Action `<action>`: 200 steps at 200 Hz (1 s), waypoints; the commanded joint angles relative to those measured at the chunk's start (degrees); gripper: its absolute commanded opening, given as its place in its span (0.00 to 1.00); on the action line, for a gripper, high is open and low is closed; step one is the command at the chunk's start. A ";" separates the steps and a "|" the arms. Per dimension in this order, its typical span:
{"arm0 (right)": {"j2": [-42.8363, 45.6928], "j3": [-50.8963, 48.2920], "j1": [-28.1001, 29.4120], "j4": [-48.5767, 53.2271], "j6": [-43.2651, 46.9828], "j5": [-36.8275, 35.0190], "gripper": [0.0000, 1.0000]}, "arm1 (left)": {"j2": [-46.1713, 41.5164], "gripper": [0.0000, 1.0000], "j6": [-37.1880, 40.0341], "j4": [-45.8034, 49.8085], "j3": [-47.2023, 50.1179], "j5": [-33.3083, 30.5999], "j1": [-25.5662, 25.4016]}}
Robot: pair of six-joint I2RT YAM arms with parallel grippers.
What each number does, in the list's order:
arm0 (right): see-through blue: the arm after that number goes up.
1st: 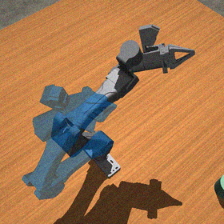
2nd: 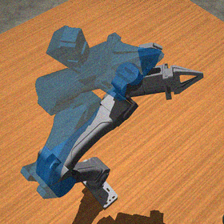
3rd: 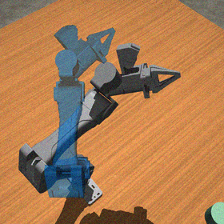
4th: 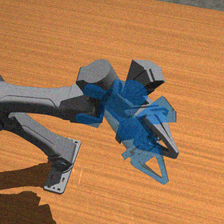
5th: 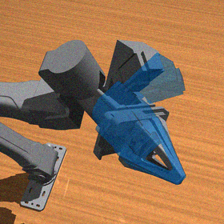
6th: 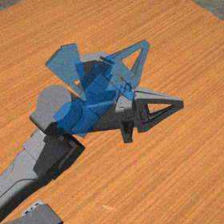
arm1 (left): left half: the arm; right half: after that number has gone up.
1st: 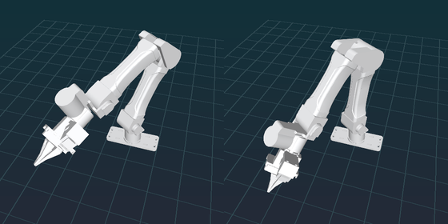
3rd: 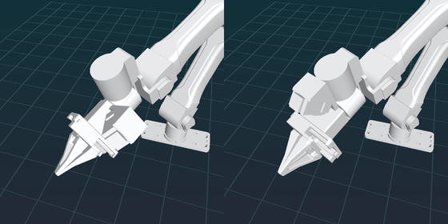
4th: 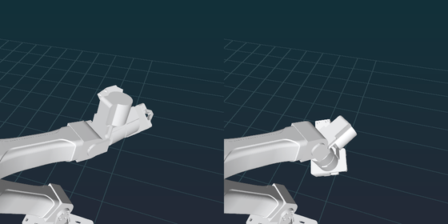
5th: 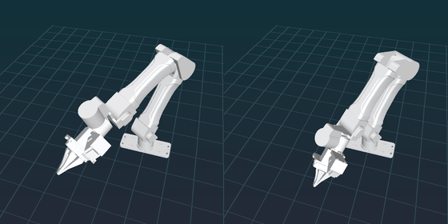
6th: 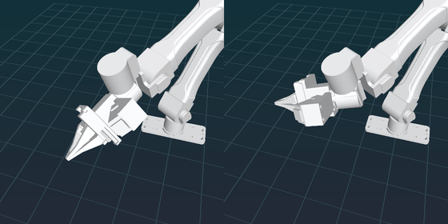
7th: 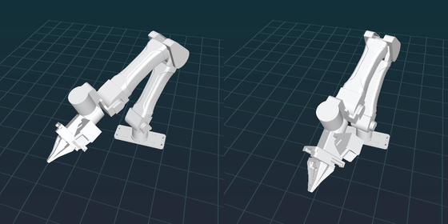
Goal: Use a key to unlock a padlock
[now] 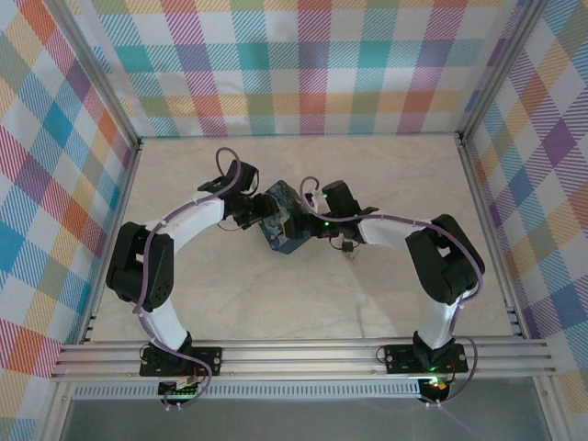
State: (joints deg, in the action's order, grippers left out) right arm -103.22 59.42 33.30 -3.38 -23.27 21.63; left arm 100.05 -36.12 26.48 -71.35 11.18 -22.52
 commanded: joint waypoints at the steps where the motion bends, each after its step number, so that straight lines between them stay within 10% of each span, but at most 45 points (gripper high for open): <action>1: 3.98 -3.00 -2.82 -5.14 -4.18 5.75 1.00 | 2.78 0.61 2.14 3.92 3.22 -4.48 0.11; 44: 6.94 -5.79 -6.13 -11.36 -10.67 9.97 1.00 | 3.40 0.60 2.92 4.44 3.00 -4.69 0.55; 109: 13.12 -6.33 -7.02 0.39 -3.87 -5.14 1.00 | 4.93 0.60 1.36 6.03 -1.97 -4.31 -0.02; 200: 17.04 -8.94 -8.07 3.94 0.05 -8.83 1.00 | 9.95 0.62 -3.46 13.27 -12.73 -9.16 -5.31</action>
State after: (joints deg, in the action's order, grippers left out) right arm -88.55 51.68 25.78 -0.91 -25.15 14.17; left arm 107.57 -37.69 33.47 -83.64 3.88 -26.70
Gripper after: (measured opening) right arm 0.997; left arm 0.616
